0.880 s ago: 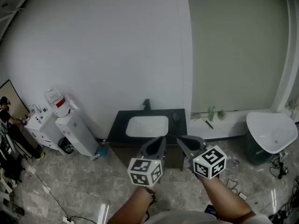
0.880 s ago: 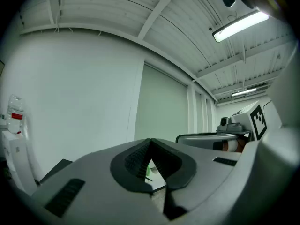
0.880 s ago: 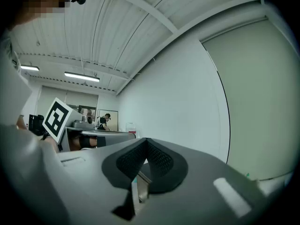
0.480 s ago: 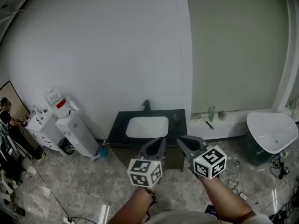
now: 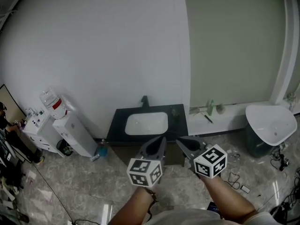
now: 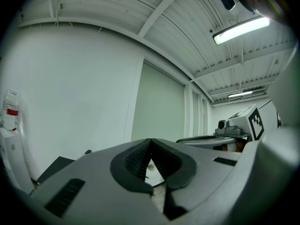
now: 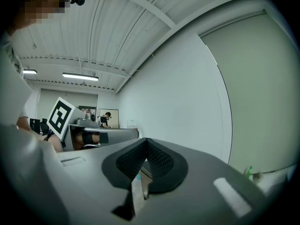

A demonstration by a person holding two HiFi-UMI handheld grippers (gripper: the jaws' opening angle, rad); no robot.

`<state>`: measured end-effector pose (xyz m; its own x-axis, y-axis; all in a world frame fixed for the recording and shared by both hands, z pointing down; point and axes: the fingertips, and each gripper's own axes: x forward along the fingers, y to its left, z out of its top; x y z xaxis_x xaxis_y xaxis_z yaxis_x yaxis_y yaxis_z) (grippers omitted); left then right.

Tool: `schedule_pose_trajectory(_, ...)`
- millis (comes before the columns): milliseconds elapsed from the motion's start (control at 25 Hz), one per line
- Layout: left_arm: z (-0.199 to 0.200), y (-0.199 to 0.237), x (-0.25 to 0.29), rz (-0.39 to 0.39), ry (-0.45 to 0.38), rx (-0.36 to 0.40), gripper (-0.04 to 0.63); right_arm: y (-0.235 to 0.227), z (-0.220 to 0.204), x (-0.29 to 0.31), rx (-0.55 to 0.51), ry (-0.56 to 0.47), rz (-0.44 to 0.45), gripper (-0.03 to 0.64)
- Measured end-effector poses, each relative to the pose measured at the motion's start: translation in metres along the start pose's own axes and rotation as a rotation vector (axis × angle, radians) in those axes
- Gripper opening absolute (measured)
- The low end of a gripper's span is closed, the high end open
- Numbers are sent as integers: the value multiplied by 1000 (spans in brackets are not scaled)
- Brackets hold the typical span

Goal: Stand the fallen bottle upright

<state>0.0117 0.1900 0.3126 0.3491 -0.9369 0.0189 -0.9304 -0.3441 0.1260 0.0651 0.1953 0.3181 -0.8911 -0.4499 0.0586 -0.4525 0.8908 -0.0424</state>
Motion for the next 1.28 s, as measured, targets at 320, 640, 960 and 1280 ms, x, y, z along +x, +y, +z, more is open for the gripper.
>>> schedule_pose_trajectory(320,-8,39,-23,-75,31,12,9,25,-14,36,39,-6,-73,3)
schedule_pose_trajectory(640,-20,76,-15,-93,45,3,9,14,-36,72,59,32,-85,3)
schedule_pose_trajectory(960,-42,121,56,-75,61,1,9,-57,-56,128,82,41,-49,3)
schedule_pose_trajectory(1280,-57,177,214,-17,77,-18,9,-219,-73,203,99,91,11,3)
